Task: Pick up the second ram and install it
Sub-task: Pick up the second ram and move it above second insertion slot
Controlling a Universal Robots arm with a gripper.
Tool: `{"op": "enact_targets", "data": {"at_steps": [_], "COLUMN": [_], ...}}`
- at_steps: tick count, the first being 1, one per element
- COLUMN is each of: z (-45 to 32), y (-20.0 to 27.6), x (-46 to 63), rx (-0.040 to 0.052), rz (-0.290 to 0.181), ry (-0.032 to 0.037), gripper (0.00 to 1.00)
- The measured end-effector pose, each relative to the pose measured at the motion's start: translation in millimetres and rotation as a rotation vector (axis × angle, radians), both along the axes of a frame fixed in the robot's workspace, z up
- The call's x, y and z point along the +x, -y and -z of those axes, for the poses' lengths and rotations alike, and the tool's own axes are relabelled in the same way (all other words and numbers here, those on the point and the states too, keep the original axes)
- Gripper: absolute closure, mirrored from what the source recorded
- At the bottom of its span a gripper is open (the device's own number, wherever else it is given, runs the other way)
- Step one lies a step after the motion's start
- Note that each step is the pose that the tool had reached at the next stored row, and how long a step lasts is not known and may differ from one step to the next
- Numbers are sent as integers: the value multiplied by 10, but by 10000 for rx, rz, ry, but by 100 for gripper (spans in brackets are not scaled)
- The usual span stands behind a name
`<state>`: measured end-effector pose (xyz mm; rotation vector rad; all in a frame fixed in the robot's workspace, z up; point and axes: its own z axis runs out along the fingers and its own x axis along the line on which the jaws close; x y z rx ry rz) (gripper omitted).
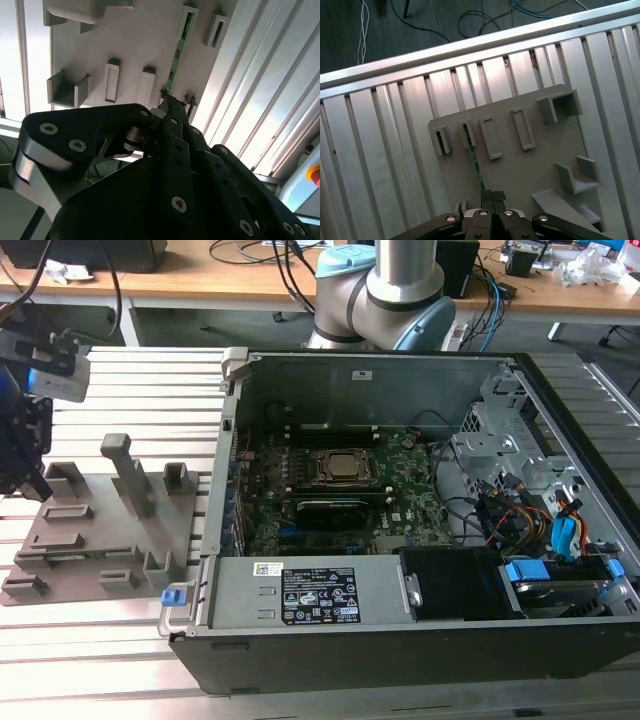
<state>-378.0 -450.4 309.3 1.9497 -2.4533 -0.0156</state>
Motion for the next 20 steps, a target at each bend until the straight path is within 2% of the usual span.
{"op": "enact_targets", "data": {"at_steps": [6,9,12,20], "z": [0,0,0,0], "y": [0,0,0,0], "x": [0,0,0,0], "rx": [-12,-18,-30,-46], "rz": [-834,-1107,-1630,-2504], "ry": [0,0,0,0], "gripper": [89,89,89,89]}}
